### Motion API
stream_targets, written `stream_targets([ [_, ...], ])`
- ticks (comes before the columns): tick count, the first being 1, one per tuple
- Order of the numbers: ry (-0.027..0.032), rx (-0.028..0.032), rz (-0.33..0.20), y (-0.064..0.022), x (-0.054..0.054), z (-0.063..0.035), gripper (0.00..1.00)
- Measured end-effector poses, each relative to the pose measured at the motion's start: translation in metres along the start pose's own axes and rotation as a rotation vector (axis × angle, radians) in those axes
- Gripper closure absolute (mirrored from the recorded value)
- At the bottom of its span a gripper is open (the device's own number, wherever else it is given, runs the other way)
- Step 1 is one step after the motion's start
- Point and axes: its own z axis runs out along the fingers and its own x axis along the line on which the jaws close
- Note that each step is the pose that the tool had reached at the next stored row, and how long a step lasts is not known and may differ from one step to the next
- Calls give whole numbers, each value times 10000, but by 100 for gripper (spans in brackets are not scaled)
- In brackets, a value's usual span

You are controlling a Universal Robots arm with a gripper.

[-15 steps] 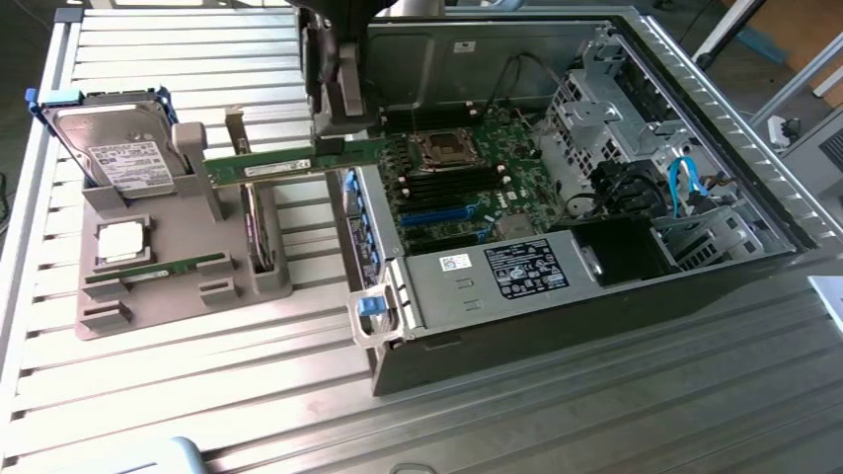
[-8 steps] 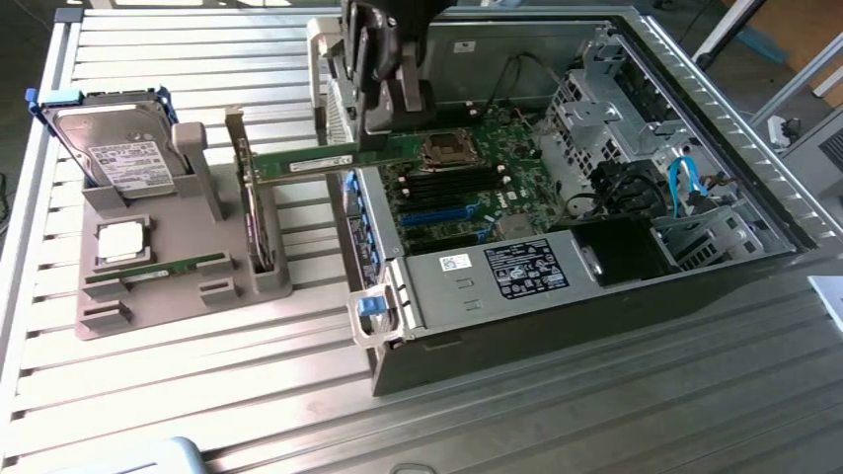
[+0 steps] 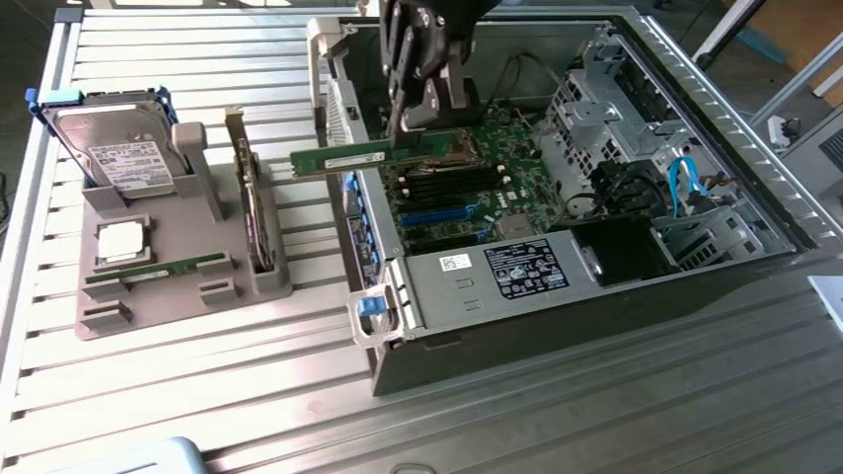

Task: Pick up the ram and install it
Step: 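Pick up the ram and move it above insertion slot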

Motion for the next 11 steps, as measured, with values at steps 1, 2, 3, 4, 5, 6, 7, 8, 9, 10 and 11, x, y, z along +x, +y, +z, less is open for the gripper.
stream_targets([
  [1,0,0,-2,-43,2,-2,88],
  [2,0,0,-2,-91,5,-4,88],
  [3,0,0,-3,-123,7,-5,88],
  [4,0,1,-6,-171,11,-6,88],
  [5,0,0,-9,-226,14,-9,88],
  [6,0,0,-12,-291,19,-11,88],
  [7,0,0,-13,-319,21,-12,88],
  [8,0,0,-15,-352,23,-14,88],
  [9,0,0,-18,-407,27,-16,88],
  [10,0,0,-19,-444,30,-17,88],
  [11,0,0,-20,-469,32,-18,88],
])
